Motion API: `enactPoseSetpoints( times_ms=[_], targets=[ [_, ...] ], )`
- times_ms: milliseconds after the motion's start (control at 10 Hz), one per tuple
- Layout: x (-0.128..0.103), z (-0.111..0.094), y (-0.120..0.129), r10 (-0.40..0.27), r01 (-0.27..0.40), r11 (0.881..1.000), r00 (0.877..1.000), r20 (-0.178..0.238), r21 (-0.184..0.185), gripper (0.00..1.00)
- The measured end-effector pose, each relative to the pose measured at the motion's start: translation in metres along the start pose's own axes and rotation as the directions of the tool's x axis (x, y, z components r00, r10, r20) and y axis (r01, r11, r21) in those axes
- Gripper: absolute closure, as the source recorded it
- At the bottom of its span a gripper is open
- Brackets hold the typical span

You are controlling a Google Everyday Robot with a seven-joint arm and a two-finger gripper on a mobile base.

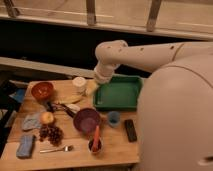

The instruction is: Place banana in table surface

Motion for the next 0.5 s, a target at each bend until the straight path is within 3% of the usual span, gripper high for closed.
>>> enactPoseSetpoints(
  times_ms=[300, 500],
  targets=[
    [-0.06, 0.028, 0.034, -0.085, 0.09, 0.994, 0.994, 0.066, -0.066, 0.2],
    [-0.076, 0.036, 0.045, -0.105, 0.113, 0.99, 0.991, 0.085, -0.086, 0.2]
  ],
)
